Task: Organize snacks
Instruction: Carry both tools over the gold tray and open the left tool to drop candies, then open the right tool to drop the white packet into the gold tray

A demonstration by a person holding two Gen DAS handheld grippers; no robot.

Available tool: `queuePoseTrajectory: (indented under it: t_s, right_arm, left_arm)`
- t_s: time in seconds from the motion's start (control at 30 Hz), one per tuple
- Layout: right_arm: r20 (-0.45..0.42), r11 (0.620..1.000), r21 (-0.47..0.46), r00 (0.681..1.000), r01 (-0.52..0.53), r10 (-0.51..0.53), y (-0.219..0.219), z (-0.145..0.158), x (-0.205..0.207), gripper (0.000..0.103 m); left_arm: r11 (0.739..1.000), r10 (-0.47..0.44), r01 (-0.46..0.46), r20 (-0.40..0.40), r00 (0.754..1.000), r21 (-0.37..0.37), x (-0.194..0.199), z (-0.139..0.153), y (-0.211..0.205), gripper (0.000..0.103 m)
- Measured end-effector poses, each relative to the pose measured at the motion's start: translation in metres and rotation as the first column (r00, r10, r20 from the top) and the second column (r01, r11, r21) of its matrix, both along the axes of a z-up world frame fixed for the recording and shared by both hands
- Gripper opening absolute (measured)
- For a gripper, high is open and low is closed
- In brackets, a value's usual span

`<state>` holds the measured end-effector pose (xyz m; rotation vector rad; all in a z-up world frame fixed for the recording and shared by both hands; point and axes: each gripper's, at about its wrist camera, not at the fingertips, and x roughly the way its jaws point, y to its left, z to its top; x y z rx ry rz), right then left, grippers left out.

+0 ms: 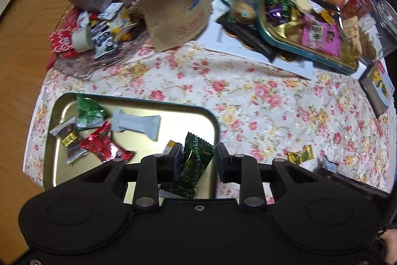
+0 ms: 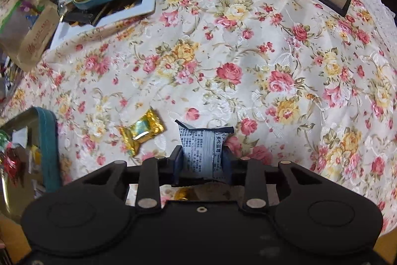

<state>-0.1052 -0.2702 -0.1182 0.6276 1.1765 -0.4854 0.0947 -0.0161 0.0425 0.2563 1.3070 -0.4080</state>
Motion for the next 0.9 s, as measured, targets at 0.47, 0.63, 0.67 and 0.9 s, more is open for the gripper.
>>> queuePoseTrajectory:
  t_s: [0.47,0.63,0.67,0.9]
  right_arm:
    - [0.344,0.983,0.122,0.935,-0.141,0.091,0.068,0.08,0.039,0.034]
    - [0.402,0.964,0.127,0.9,-0.235,0.167,0.105,0.094,0.055,0.034]
    - [0.407,0.96,0.128,0.896,-0.249,0.178,0.11,0.095,0.058,0.035]
    - [0.416,0.935,0.134,0.875,-0.327,0.246,0.142,0.096,0.072,0.035]
  left_arm:
    - [0.994,0.1,-0.1,0.008,0.995,0.047,0.019,-0.016,0.08,0.038]
    - [0.99,0.135,-0.135,0.013,0.991,0.036,0.025,-0.018,0.103,0.038]
    - [0.988,0.148,-0.149,0.006,0.989,0.029,0.027,-0.018,0.107,0.038]
    - [0.968,0.249,-0.248,-0.082,0.965,0.029,0.039,-0.028,0.125,0.038]
